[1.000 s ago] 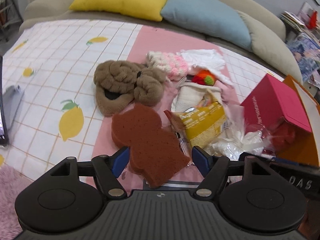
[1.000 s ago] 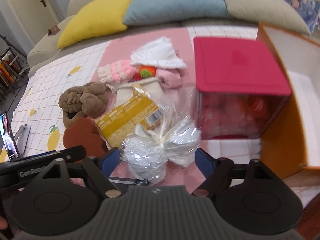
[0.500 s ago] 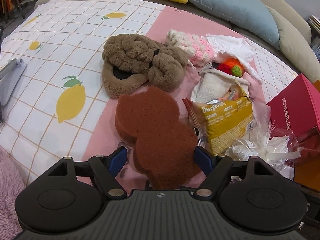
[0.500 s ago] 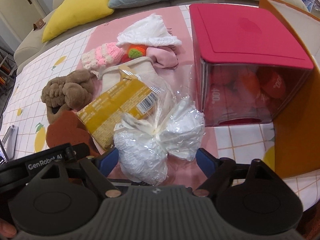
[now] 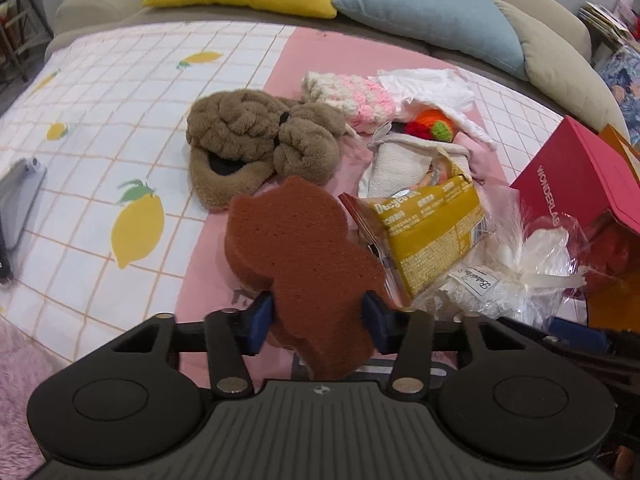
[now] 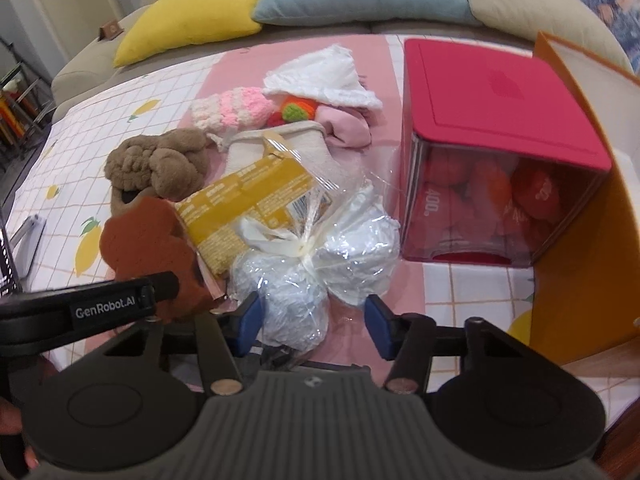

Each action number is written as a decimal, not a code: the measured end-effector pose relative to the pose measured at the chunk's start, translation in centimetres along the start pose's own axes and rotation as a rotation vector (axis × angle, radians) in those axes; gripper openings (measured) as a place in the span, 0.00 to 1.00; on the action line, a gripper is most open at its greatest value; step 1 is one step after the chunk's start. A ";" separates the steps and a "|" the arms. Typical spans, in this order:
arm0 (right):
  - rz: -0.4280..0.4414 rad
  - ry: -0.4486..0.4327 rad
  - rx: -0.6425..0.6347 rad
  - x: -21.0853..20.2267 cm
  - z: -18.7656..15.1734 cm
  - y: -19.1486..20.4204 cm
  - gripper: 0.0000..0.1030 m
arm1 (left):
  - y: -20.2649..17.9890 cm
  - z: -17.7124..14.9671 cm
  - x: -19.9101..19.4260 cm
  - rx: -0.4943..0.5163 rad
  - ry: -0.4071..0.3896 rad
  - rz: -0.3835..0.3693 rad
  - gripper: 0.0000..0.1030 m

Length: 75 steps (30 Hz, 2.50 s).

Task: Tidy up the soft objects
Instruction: 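Lift the sponge and bag with both grippers and carry them toward the white box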

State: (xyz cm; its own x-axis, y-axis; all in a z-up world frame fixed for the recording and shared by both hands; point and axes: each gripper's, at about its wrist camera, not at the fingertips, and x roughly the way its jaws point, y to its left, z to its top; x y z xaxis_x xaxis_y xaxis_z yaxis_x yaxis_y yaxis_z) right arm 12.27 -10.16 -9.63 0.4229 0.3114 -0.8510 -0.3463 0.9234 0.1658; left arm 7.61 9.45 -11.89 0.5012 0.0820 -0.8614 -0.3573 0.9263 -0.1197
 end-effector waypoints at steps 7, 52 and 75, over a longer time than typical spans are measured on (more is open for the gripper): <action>0.021 -0.020 -0.051 -1.9 -0.5 -0.5 0.41 | 0.0 -0.8 -1.6 0.039 0.027 -0.049 0.33; 0.009 0.107 0.284 1.6 -1.4 -4.6 0.55 | -2.3 -2.6 1.7 0.086 0.127 0.041 0.78; 0.081 -0.095 0.103 -7.4 0.1 -4.4 0.51 | -3.5 -1.9 -8.2 0.154 -0.060 -0.113 0.69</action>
State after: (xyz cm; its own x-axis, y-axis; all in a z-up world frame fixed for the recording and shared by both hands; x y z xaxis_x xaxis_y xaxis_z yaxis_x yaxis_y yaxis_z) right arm 10.71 -16.46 -4.05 0.4758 0.4014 -0.7826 -0.2973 0.9108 0.2865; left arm 3.24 4.86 -5.38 0.5790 -0.0076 -0.8153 -0.1739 0.9758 -0.1326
